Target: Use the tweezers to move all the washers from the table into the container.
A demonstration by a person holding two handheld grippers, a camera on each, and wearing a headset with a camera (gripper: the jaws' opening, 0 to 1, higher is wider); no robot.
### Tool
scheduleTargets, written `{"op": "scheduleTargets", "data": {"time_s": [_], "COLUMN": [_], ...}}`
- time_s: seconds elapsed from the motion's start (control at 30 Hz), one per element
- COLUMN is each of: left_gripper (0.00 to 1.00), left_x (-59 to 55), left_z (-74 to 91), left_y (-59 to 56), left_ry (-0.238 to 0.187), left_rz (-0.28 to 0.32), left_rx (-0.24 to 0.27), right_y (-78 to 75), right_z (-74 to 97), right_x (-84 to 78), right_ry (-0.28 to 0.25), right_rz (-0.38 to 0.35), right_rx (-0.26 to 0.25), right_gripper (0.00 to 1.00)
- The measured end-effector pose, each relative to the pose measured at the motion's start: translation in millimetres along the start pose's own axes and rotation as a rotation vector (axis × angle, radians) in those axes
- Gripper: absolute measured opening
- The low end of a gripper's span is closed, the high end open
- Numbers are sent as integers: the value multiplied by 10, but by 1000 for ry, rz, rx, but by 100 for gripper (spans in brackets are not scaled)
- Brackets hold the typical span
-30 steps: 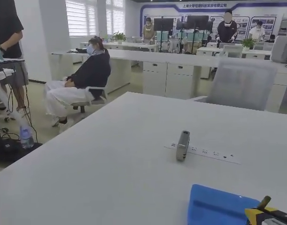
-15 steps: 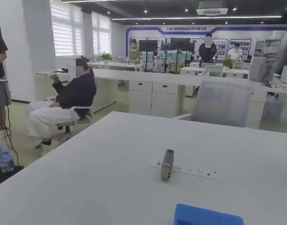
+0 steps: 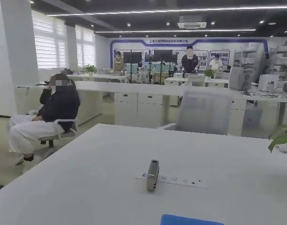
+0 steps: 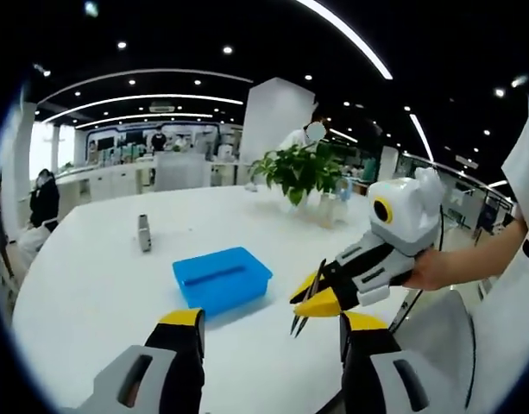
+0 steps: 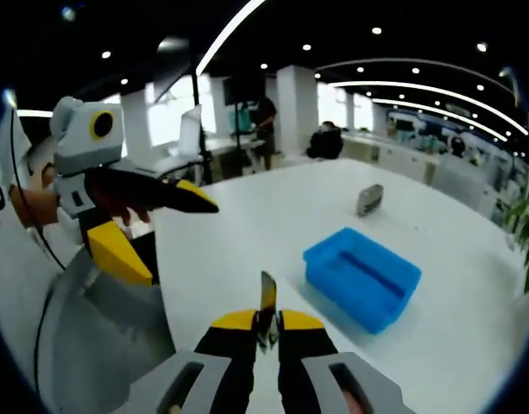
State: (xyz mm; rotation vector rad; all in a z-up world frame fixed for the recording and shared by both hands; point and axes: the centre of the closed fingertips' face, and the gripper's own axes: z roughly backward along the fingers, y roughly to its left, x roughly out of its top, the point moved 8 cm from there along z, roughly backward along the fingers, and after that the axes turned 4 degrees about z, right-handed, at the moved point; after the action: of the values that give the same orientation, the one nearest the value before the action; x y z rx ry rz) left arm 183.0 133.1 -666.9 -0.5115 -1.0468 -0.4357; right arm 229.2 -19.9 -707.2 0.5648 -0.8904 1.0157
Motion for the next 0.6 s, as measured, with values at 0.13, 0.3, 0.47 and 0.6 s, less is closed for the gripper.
{"op": "scheduleTargets", "data": {"time_s": [0.13, 0.3, 0.47, 0.6], "left_gripper": [68, 62, 47, 33], "left_x": [66, 106, 76, 31], "left_z": [-48, -103, -179, -237], "left_y": [-78, -118, -198, -246], "left_ry": [-11, 2, 51, 103], "left_rz": [-28, -60, -121, -180], "left_rx": [-48, -83, -184, -237], "right_y": [126, 241, 305, 305], "right_z": [-7, -17, -18, -24], "right_x": [-53, -84, -102, -105], "right_ry": [10, 29, 68, 86], "right_rz": [6, 27, 109, 135], "right_rx": [19, 42, 51, 60], "right_gripper": [5, 5, 5, 5]}}
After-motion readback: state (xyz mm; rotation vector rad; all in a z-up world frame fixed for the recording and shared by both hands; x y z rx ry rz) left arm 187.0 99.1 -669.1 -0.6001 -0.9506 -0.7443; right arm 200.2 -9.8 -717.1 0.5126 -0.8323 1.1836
